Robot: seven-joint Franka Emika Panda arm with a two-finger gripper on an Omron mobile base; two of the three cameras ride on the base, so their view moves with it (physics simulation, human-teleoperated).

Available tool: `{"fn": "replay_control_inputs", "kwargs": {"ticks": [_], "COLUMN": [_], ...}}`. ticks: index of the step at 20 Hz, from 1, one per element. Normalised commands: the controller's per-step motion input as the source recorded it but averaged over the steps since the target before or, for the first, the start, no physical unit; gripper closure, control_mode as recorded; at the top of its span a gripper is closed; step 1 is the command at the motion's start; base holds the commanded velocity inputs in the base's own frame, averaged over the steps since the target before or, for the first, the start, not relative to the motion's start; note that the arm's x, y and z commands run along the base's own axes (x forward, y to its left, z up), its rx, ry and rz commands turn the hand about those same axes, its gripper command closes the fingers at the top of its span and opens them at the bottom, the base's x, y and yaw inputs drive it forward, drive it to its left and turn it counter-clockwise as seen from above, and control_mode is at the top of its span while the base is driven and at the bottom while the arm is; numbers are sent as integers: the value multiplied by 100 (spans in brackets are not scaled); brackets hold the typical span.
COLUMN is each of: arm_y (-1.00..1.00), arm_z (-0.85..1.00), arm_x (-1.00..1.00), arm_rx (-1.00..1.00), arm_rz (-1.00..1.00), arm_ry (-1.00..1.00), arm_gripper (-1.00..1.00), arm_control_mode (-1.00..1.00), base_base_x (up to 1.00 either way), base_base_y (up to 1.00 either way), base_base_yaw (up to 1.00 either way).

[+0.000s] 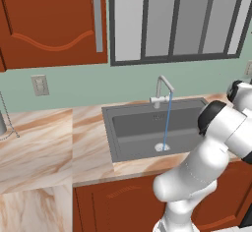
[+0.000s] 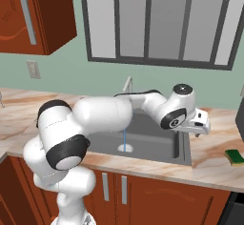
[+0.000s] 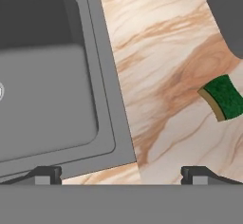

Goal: Soak the sponge with water for a few seconds and then drop it inside the sink.

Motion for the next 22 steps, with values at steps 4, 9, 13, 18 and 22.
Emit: {"fn": "replay_control_inputs", "kwargs": {"ticks": [4, 9, 13, 18, 22], "arm_y": [-19, -17, -17, -22, -24], "arm_z": [0, 0, 0, 0, 0], "arm_x": [0, 0, 0, 0, 0], "arm_rx": [0, 0, 0, 0, 0], "arm_rz": [4, 3, 3, 3, 2], "arm_ry": [0, 0, 0, 0, 0], "arm_gripper": [-100, -100, -100, -100, -100], "arm_control_mode": [-100, -100, -100, -100, -100], "base_base_x": [0, 0, 0, 0, 0], "base_base_y": [0, 0, 0, 0, 0], "base_base_yaw": [0, 0, 0, 0, 0]}}
